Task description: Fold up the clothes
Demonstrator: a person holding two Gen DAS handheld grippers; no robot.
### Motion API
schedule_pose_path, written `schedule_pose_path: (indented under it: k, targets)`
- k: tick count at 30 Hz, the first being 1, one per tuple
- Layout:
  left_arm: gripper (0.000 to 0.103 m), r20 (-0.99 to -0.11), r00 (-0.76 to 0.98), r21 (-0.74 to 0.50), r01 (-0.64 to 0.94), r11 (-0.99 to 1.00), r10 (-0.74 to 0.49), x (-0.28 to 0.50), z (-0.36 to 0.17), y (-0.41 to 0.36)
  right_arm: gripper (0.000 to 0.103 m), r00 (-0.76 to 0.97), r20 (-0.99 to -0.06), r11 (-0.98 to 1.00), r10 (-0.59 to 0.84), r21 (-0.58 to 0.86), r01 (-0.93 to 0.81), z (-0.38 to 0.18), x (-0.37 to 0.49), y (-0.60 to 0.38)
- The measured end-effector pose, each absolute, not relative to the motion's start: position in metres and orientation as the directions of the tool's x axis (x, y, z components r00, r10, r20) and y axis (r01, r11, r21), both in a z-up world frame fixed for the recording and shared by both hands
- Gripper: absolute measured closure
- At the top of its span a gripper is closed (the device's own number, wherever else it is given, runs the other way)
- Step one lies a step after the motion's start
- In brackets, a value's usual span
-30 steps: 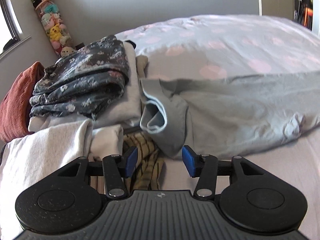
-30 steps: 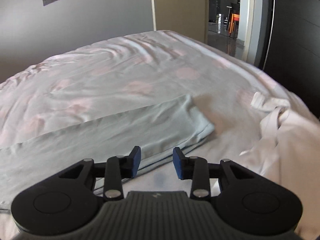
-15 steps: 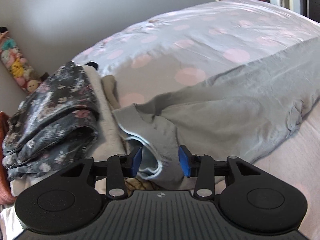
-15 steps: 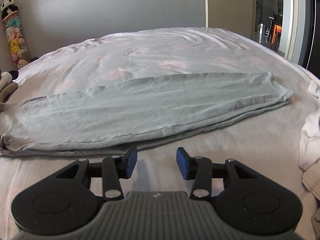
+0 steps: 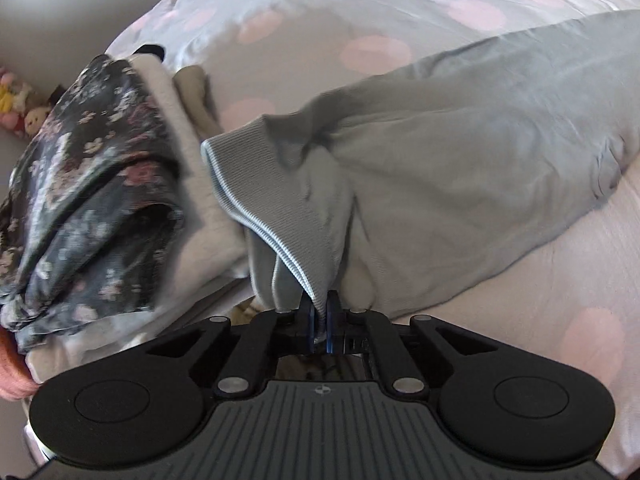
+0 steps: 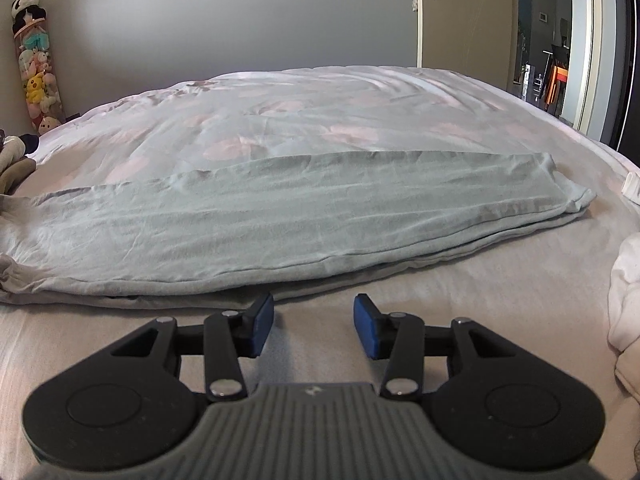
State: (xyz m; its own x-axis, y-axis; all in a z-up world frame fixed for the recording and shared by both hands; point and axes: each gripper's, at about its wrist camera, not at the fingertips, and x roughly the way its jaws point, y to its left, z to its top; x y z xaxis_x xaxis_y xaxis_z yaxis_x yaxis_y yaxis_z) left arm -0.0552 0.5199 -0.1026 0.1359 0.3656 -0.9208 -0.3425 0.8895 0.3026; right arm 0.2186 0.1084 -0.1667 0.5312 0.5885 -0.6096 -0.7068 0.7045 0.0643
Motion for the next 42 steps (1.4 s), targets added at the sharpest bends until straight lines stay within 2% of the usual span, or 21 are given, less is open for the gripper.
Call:
schedule_pose_path:
  k: [4, 10, 14, 16, 17, 18, 20, 22, 25, 30, 36, 40, 42]
  targets:
    - [0.1, -0.942, 0.021, 0.31, -0.339, 0.888, 0.336, -0.051, -0.098, 0.538, 0.055, 0.527, -0.61, 0.704, 0.592, 0.073, -0.707, -0.167, 0.221, 0.107]
    - [0.098, -0.914, -0.156, 0.401, -0.216, 0.89, 0.374, -0.029, -0.141, 0.529, 0.055, 0.517, -0.616, 0.691, 0.594, 0.062, -0.721, -0.169, 0.222, 0.106]
    - [0.095, -0.895, -0.108, 0.446, -0.191, 0.874, 0.433, -0.037, -0.141, 0.512, 0.052, 0.509, -0.621, 0.679, 0.596, 0.051, -0.733, -0.169, 0.222, 0.107]
    - [0.089, -0.889, -0.048, 0.455, -0.204, 0.867, 0.455, -0.047, -0.13, 0.503, 0.049, 0.503, -0.62, 0.676, 0.602, 0.06, -0.734, -0.169, 0.222, 0.107]
    - [0.082, -0.88, -0.013, 0.466, -0.221, 0.856, 0.476, -0.054, -0.123, 0.497, 0.049, 0.503, -0.62, 0.676, 0.603, 0.061, -0.735, -0.169, 0.222, 0.107]
    - [0.066, -0.868, 0.021, 0.477, -0.239, 0.846, 0.495, -0.061, -0.116, 0.491, 0.049, 0.503, -0.619, 0.676, 0.603, 0.061, -0.735, -0.169, 0.223, 0.107]
    - [0.048, -0.841, 0.073, 0.499, -0.279, 0.82, 0.537, -0.075, -0.103, 0.48, 0.049, 0.505, -0.616, 0.676, 0.605, 0.062, -0.734, -0.168, 0.222, 0.107]
    - [0.048, -0.83, 0.109, 0.49, -0.326, 0.809, 0.547, -0.086, -0.093, 0.471, 0.049, 0.508, -0.609, 0.675, 0.61, 0.062, -0.736, -0.166, 0.219, 0.106]
    - [0.048, -0.836, 0.169, 0.415, -0.427, 0.804, 0.521, -0.099, -0.08, 0.465, 0.049, 0.505, -0.6, 0.66, 0.621, 0.052, -0.749, -0.161, 0.213, 0.106]
    - [0.048, -0.865, 0.265, 0.176, -0.636, 0.752, 0.427, -0.107, -0.074, 0.471, 0.048, 0.518, -0.574, 0.638, 0.635, 0.011, -0.77, -0.155, 0.201, 0.107]
    - [0.048, -0.838, 0.35, -0.021, -0.788, 0.616, 0.419, -0.125, -0.093, 0.466, 0.048, 0.53, -0.564, 0.598, 0.634, -0.078, -0.798, -0.156, 0.185, 0.11]
    - [0.048, -0.807, 0.356, -0.074, -0.852, 0.519, 0.47, -0.131, -0.111, 0.457, 0.048, 0.557, -0.566, 0.6, 0.607, -0.132, -0.789, -0.162, 0.183, 0.112]
    - [0.048, -0.821, 0.339, -0.07, -0.858, 0.509, 0.459, -0.13, -0.124, 0.448, 0.048, 0.554, -0.586, 0.622, 0.591, -0.106, -0.776, -0.166, 0.189, 0.109]
